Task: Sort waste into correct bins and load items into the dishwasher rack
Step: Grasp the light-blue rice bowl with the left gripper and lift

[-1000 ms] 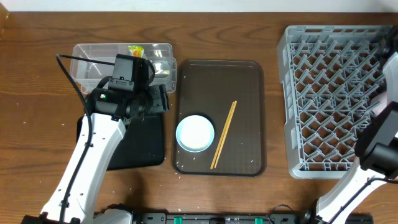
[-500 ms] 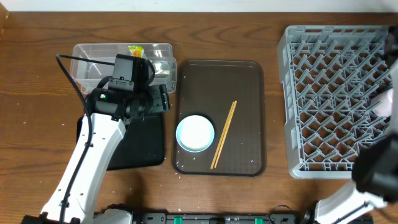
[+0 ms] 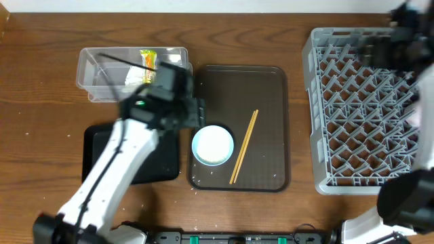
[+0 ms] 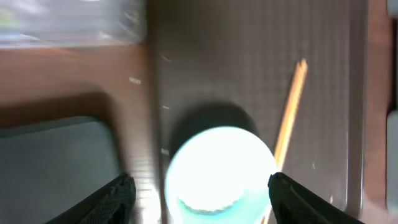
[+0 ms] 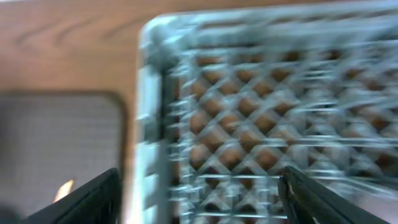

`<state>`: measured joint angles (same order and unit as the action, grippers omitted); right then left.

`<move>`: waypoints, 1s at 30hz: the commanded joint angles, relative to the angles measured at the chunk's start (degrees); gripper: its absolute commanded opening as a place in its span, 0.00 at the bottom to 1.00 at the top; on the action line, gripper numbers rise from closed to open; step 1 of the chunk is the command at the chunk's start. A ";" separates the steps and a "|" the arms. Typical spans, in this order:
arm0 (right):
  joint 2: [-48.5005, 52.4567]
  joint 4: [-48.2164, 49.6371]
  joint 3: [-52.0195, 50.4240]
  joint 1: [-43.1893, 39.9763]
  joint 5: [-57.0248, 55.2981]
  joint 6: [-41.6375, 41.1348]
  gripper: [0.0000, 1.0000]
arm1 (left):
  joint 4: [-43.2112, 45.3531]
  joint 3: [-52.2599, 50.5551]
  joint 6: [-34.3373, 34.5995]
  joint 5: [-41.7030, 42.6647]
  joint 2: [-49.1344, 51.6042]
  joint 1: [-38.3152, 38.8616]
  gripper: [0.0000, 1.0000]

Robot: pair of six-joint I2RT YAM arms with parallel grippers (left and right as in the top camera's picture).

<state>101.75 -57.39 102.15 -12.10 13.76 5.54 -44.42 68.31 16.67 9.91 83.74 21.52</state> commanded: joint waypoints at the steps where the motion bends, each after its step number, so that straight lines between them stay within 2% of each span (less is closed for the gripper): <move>1: 0.59 -1.22 -0.37 3.63 1.07 -1.64 0.80 | 0.00 0.46 -0.09 -0.52 4.72 5.14 0.72; 13: 0.61 -1.64 -0.76 6.71 -1.97 -1.68 0.81 | 1.57 0.46 0.07 -0.98 19.10 18.93 0.70; 19: 0.61 -1.79 -0.76 6.71 -1.97 -1.66 0.81 | 1.70 0.46 0.11 -7.32 22.51 19.93 0.41; 30: 0.61 -2.19 -0.76 6.71 -1.97 -1.66 0.79 | 1.44 0.85 0.07 -13.09 22.49 19.91 0.09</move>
<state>102.39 -59.22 101.78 -5.54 11.97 4.73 -42.54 68.31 16.82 0.60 106.30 41.56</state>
